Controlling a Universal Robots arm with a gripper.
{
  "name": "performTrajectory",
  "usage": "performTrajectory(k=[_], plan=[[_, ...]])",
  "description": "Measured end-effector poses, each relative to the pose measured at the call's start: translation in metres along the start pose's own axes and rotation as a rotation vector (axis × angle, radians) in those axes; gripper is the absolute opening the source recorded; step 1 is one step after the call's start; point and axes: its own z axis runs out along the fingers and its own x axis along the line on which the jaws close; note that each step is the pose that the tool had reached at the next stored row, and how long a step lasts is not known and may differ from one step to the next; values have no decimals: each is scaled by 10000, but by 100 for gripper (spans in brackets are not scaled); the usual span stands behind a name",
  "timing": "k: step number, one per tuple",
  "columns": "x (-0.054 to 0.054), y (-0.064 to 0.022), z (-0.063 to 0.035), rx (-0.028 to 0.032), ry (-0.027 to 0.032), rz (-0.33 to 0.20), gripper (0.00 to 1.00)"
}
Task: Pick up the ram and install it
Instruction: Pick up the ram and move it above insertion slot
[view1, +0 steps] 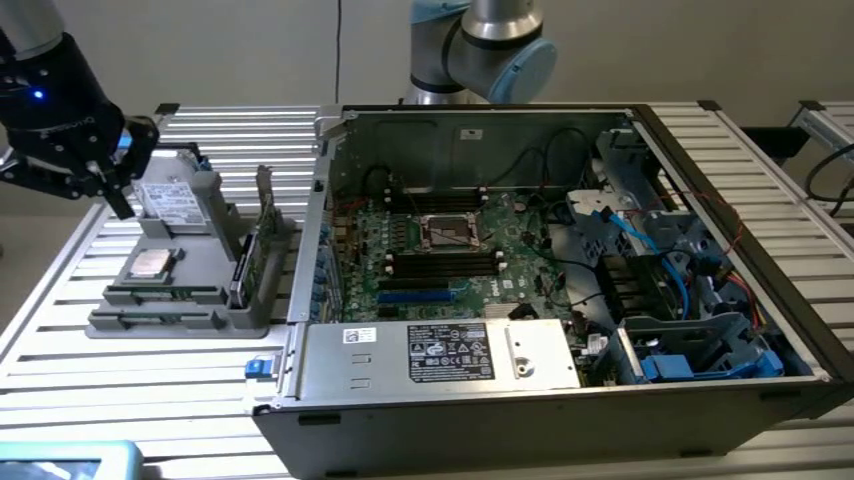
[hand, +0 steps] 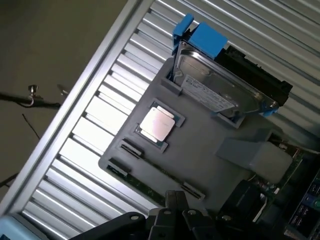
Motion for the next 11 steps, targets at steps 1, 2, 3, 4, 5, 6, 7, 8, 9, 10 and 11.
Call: performTrajectory(k=[1, 2, 3, 4, 5, 6, 7, 8, 9, 10, 11], plan=[[0, 0, 0, 0, 8, -179, 11], [0, 0, 0, 0, 15, -359, 11], [0, 0, 0, 0, 23, -545, 11], [0, 0, 0, -1, 30, -723, 11], [0, 0, 0, -1, 38, -898, 11], [0, 0, 0, -1, 46, -1093, 11], [0, 0, 0, -2, 54, -1274, 11], [0, 0, 0, -2, 61, -1454, 11], [0, 0, 0, -2, 69, -1634, 11], [0, 0, 0, -2, 77, -1814, 11], [0, 0, 0, -2, 84, -1992, 11]])
